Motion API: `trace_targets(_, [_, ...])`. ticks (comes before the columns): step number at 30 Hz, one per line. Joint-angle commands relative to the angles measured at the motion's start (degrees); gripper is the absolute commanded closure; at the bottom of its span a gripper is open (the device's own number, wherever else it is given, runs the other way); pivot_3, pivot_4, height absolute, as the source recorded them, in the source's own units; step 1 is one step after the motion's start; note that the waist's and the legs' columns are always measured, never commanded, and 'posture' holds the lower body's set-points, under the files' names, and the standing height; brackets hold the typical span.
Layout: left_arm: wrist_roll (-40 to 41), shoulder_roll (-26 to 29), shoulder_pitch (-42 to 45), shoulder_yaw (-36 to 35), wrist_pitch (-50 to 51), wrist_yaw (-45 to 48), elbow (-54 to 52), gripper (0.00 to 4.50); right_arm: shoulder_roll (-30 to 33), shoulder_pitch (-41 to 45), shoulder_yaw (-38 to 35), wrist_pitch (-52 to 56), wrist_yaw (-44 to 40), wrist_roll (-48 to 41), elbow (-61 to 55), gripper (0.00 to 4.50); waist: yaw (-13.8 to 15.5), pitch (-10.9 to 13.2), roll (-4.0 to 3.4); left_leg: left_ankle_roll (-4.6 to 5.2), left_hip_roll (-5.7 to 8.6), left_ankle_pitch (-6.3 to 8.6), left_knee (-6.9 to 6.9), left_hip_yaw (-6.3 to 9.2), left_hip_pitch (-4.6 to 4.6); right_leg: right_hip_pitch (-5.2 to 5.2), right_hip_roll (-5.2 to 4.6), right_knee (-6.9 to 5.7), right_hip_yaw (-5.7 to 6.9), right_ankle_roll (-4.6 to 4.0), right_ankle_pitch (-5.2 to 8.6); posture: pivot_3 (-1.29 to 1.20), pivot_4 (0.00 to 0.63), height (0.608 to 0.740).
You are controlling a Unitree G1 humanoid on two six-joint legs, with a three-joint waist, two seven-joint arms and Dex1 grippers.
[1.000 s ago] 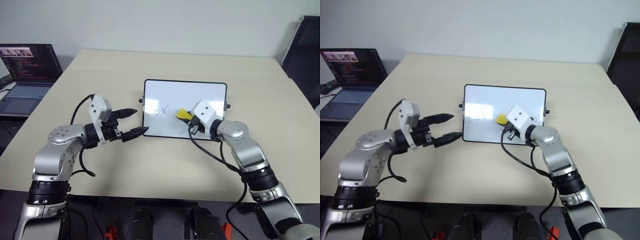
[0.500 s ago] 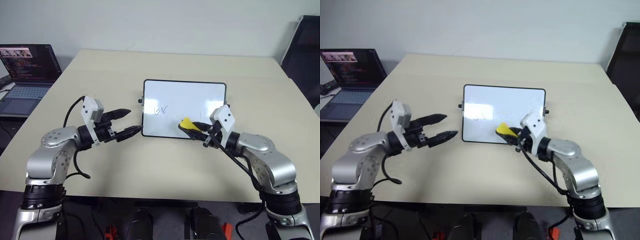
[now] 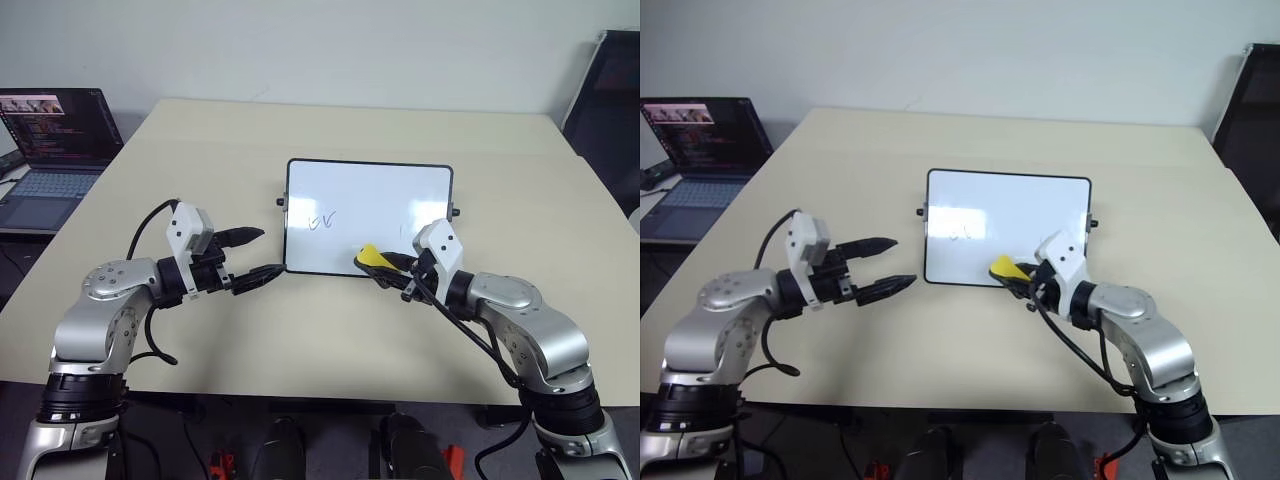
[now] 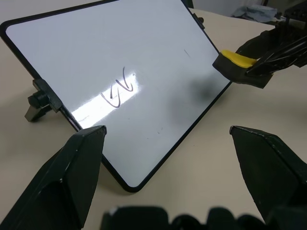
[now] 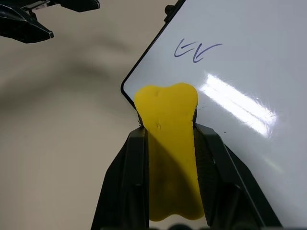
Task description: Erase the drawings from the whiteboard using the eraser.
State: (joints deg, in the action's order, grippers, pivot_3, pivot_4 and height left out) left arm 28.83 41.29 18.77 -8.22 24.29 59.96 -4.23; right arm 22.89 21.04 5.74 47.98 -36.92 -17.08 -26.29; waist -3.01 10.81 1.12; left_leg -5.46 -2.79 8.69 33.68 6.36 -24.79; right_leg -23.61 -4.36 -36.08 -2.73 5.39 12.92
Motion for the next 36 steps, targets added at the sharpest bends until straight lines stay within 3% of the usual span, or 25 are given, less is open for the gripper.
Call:
trace_targets(1, [0.05,0.87,0.76,-0.34,-1.09,0.59,-1.81,0.00,0.55,1.09,-0.23,-1.10,0.43,-1.13,-2.12,3.54,0.00,0.00,0.00,0.00,0.00,0.00,0.00,0.00,0.00,0.00,0.00,0.00,0.00,0.00,0.00,0.00,0.150,0.740])
trace_targets(23, [-0.71,1.34,0.50,-0.74,-1.00,1.98,-1.56,0.00,0.77,4.77,3.21,-5.63,-0.12,0.06,1.24,3.54,-0.06,0.00,0.00,0.00,0.00,0.00,0.00,0.00,0.00,-0.01,0.00,0.00,0.00,0.00,0.00,0.00,0.150,0.740])
trace_targets(31, [-1.37,2.02,-0.72,-1.15,-1.61,1.57,-0.87,0.00,-1.43,19.24,13.37,-25.44,8.60,19.68,22.26,3.54,-0.34,0.00,-0.01,0.00,-0.01,0.00,-0.02,-0.03,0.00,-0.13,0.00,-0.02,0.01,-0.05,-0.04,0.00,0.150,0.740])
trace_targets(36, [-1.41,1.96,-0.59,-0.93,-1.74,1.54,-0.86,0.00,-5.67,25.20,16.53,-32.88,11.58,25.79,34.32,3.54,-0.33,0.00,-0.01,0.00,-0.01,0.00,-0.13,-0.04,-0.05,-0.15,0.00,-0.01,0.00,-0.02,-0.02,0.00,0.150,0.740])
